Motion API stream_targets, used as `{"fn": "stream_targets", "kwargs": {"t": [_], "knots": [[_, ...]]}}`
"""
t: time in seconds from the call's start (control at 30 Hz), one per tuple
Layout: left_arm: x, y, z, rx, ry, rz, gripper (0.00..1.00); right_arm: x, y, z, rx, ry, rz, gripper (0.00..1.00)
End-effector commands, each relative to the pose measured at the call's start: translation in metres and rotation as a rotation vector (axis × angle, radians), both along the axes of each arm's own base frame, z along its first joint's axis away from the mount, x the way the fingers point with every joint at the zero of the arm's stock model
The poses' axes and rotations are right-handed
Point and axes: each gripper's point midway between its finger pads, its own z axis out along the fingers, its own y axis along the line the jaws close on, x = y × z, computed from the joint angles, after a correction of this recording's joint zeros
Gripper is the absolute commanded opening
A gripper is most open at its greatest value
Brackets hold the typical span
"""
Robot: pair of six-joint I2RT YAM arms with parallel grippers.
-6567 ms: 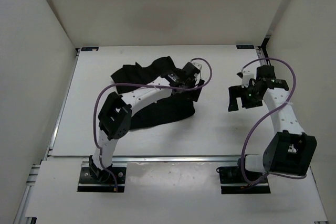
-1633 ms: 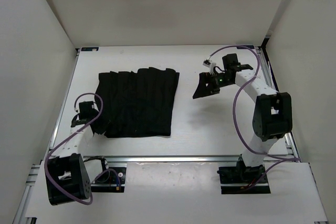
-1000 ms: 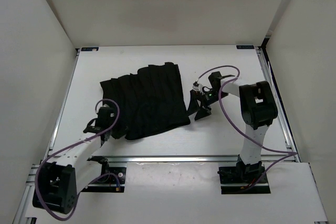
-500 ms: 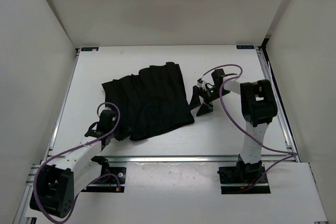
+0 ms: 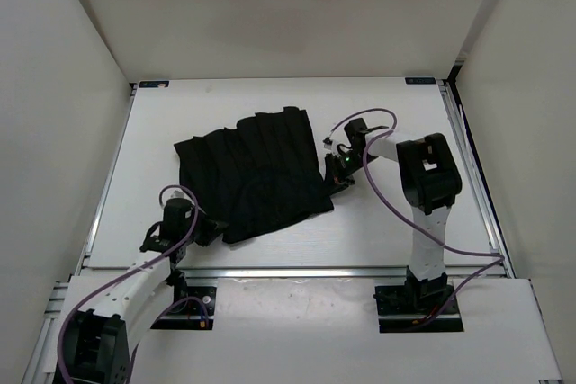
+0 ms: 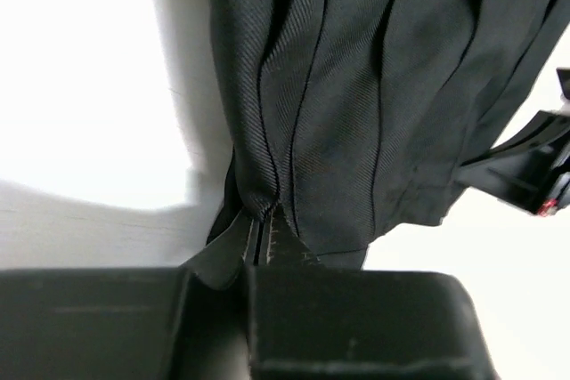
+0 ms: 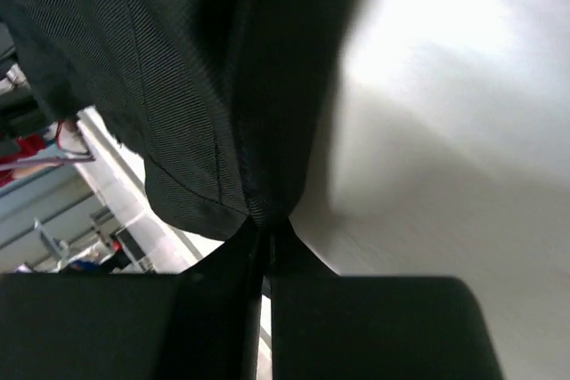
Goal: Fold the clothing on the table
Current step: Flatten the skirt out, then fold the skirt
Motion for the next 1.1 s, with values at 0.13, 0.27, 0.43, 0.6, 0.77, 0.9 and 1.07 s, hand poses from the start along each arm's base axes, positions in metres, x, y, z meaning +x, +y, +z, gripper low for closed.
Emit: {"fn": "stream_targets", "kwargs": {"t": [0.13, 0.27, 0.43, 0.6, 0.77, 0.9, 1.07], "knots": [[0.016, 0.028, 0.023, 0.043, -0.082, 0.004, 0.00, 0.052, -0.068, 0.049, -0.074, -0.216, -0.144, 0.00], [0.013, 0.016, 0.025, 0.047, -0.084, -0.080, 0.00, 0.046, -0.097, 0.053, -0.102, -0.234, -0.149, 0.00], [-0.002, -0.003, 0.013, 0.026, -0.063, -0.138, 0.17, 0.023, -0.108, 0.039, -0.157, -0.205, -0.150, 0.00], [-0.012, 0.003, 0.004, -0.018, -0.067, -0.080, 0.31, 0.009, -0.120, 0.021, -0.203, -0.173, -0.151, 0.04], [-0.017, 0.003, 0.007, -0.061, -0.096, -0.041, 0.82, 0.001, -0.121, 0.014, -0.171, -0.134, -0.156, 0.71], [-0.014, -0.010, 0.021, -0.127, -0.154, -0.041, 0.99, -0.005, -0.121, 0.009, -0.179, -0.109, -0.158, 0.97], [-0.015, -0.034, 0.022, -0.143, -0.156, -0.105, 0.99, -0.002, -0.127, 0.007, -0.180, -0.113, -0.179, 0.98]]}}
